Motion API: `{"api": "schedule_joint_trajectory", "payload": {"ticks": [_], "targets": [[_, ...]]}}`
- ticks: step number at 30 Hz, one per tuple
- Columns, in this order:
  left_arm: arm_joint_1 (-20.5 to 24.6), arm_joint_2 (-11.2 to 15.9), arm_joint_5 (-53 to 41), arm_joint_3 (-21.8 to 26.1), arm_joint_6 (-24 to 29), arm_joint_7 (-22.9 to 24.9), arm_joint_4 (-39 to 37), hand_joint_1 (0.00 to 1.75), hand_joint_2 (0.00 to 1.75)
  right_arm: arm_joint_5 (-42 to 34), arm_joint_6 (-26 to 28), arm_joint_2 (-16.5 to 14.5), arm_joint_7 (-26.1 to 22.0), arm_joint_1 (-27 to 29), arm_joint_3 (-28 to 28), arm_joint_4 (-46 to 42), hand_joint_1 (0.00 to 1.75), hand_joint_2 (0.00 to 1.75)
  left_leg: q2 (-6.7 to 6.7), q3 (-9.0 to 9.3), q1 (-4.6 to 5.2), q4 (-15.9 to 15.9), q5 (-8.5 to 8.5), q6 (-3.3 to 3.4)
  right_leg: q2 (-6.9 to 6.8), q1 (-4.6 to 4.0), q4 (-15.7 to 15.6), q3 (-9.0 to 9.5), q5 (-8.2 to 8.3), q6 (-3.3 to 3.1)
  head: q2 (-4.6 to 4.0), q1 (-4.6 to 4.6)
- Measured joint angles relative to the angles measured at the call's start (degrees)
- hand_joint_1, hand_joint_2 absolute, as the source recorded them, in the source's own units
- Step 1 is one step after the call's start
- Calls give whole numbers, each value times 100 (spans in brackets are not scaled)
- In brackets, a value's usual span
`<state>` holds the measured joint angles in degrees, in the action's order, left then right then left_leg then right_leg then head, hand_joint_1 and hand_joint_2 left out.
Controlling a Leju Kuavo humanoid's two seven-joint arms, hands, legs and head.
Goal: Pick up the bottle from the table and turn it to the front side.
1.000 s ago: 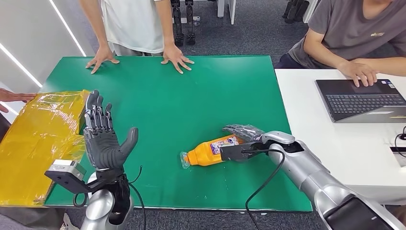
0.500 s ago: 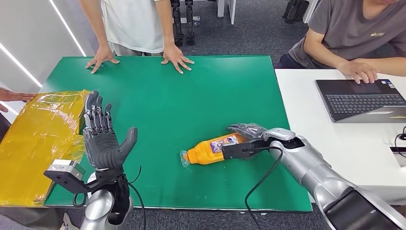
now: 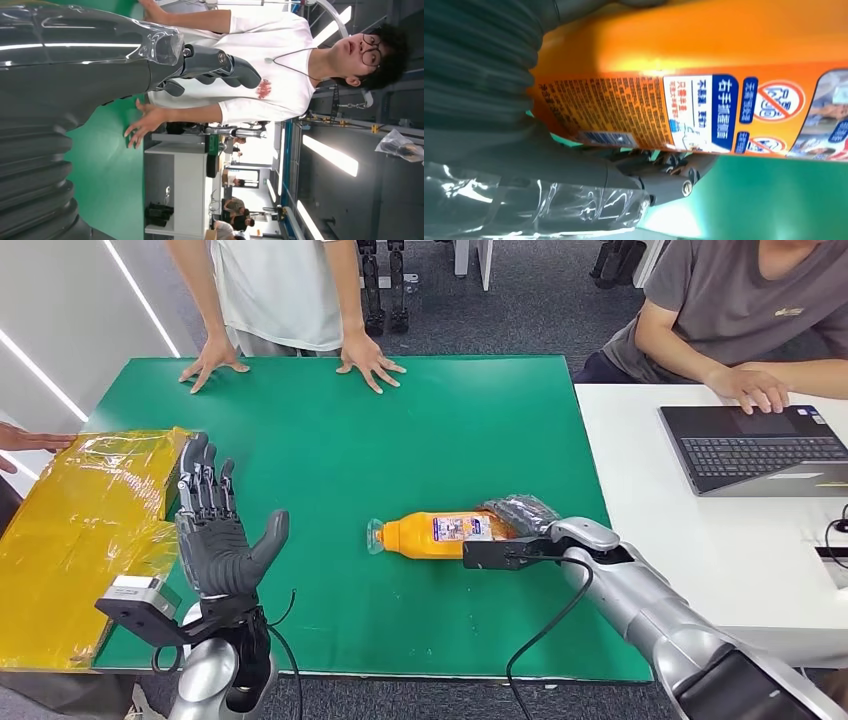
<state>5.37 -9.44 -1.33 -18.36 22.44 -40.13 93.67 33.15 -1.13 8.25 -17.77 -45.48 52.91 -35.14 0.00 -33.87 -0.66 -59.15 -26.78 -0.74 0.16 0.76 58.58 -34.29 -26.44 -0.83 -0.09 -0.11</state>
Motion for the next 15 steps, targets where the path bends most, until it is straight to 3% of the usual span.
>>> {"api": "schedule_joint_trajectory", "payload": {"ticks": [8, 15], "targets": [[36, -2, 3, 2, 20, 0, -1, 0, 175, -613, 1428, -110, -403, 533, -744, -710, 175, 175, 1, 1, 0, 0, 0, 0, 0, 0, 0, 0, 0, 0, 0, -1], [93, -27, 68, 4, 54, -1, -1, 0, 175, -1130, 2294, -295, -925, 1085, -1369, -1365, 175, 175, 0, 1, -1, 0, 0, 0, 0, -1, 0, 0, 0, 0, 0, 1]]}}
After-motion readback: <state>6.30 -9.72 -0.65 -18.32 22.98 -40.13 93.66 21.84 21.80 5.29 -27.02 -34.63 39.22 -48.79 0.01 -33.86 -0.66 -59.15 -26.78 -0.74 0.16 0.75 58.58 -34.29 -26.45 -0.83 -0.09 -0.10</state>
